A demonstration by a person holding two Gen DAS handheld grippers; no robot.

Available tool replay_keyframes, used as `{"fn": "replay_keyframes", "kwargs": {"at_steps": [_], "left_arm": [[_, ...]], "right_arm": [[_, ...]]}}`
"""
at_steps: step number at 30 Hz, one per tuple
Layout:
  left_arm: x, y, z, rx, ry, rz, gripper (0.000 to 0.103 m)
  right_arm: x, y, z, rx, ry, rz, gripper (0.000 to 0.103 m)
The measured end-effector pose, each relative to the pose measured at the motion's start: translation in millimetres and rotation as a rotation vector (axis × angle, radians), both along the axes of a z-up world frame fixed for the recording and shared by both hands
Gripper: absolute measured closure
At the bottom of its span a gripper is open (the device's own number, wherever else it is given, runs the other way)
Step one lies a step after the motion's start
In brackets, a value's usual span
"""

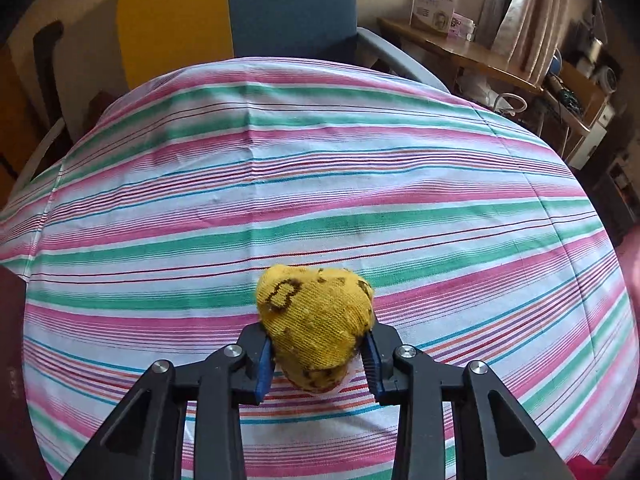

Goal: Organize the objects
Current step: 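Lift the sponge block with the left gripper while the right gripper grasps the yellow knitted toy, then carry the sponge block into the gold tray and open the left gripper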

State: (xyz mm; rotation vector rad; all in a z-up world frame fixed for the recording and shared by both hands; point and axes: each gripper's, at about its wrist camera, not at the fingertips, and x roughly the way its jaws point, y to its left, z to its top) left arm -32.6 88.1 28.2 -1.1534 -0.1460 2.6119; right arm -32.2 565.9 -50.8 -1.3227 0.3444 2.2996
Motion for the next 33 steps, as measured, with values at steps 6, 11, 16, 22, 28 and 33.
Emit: {"fn": "replay_keyframes", "kwargs": {"at_steps": [6,11,16,22,28,33], "left_arm": [[11,-40,-15,-0.014,-0.022,0.077,0.041],[6,1,-28,0.004,-0.049,-0.054,0.041],[-31,51,-19,0.031,-0.018,-0.109,0.041],[-91,86,-45,0.073,-0.126,-0.094,0.041],[-124,98,-80,0.034,-0.237,-0.08,0.035],[-124,91,-78,0.047,-0.227,-0.076,0.02]], "right_arm": [[-2,-9,5,0.009,0.009,0.034,0.066],[-4,-22,10,0.05,0.016,0.076,0.066],[-4,-30,10,0.074,0.01,0.098,0.066],[-3,-32,11,0.078,0.02,0.107,0.066],[-7,-34,11,0.079,0.024,0.125,0.066],[-10,-33,9,0.079,0.021,0.132,0.066]]}}
